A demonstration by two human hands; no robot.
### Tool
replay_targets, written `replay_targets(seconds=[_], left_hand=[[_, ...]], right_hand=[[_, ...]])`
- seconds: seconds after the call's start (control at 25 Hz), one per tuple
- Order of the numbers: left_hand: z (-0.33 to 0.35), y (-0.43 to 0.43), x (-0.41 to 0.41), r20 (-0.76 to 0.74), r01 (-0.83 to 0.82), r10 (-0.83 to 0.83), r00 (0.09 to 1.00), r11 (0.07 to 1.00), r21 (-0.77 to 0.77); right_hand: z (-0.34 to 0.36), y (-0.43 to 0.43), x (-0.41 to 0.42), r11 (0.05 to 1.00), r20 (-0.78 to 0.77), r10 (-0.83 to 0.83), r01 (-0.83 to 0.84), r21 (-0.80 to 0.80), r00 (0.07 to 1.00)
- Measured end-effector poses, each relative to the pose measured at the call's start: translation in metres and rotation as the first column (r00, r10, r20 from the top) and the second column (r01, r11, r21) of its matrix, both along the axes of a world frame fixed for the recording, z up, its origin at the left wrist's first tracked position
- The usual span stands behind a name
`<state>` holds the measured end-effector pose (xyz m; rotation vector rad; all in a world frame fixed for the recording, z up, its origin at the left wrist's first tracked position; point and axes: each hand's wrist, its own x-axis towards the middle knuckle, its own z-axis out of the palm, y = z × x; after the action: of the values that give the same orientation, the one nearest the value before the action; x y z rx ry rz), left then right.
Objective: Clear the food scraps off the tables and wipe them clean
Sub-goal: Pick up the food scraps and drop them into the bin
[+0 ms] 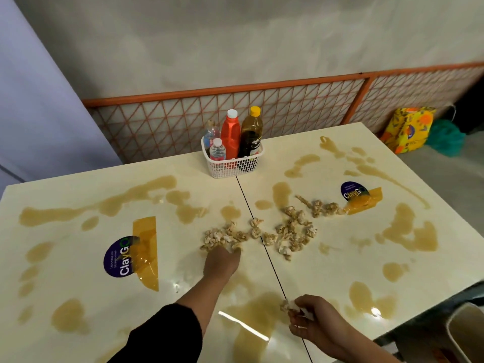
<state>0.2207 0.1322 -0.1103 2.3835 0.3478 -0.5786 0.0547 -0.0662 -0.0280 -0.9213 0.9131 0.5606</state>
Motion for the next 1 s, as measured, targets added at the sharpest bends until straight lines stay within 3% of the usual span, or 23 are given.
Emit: replay_targets(seconds=[0.32, 0.44, 0.48, 0.56, 0.64, 0.72, 0.8, 1.0], left_hand=[[-0.006, -0.022, 0.019, 0.010, 0.087, -0.088, 0.996, 0.995, 0.049], [0.005, -0.019, 0.006, -0.061, -0.012, -0.003, 0.998, 0.971, -0.240], [0.013, -0.016, -0.001, -0.159, -0.139, 0.079, 0.984, 0.903, -0.407], [0.027, -0.011, -0.020, -0.420, -0.453, 0.206, 0.884, 0.596, -0.663], [0.042, -0.003, -0.041, -0.565, -0.602, 0.211, 0.798, 0.307, -0.737], [0.055, 0.006, -0.060, -0.616, -0.646, 0.207, 0.760, 0.141, -0.750], [0.066, 0.011, -0.077, -0.640, -0.664, 0.223, 0.736, 0.049, -0.746], [0.083, 0.006, -0.113, -0.638, -0.656, 0.256, 0.726, -0.020, -0.755]], right_hand=[[0.000, -0.011, -0.009, 0.982, 0.131, -0.100, 0.119, -0.149, 0.986], [-0.007, -0.013, -0.008, 0.964, 0.067, -0.251, 0.256, -0.072, 0.966], [-0.010, -0.012, -0.006, 0.959, 0.041, -0.276, 0.278, -0.054, 0.960], [-0.011, -0.011, -0.002, 0.959, 0.016, -0.281, 0.281, -0.025, 0.960], [-0.010, -0.011, 0.004, 0.968, 0.008, -0.249, 0.249, 0.007, 0.968], [-0.005, -0.009, 0.011, 0.983, 0.015, -0.186, 0.185, 0.012, 0.983], [0.003, -0.005, 0.017, 0.991, 0.013, -0.130, 0.130, 0.021, 0.991], [0.017, -0.005, 0.020, 0.998, 0.076, -0.059, 0.057, 0.037, 0.995]])
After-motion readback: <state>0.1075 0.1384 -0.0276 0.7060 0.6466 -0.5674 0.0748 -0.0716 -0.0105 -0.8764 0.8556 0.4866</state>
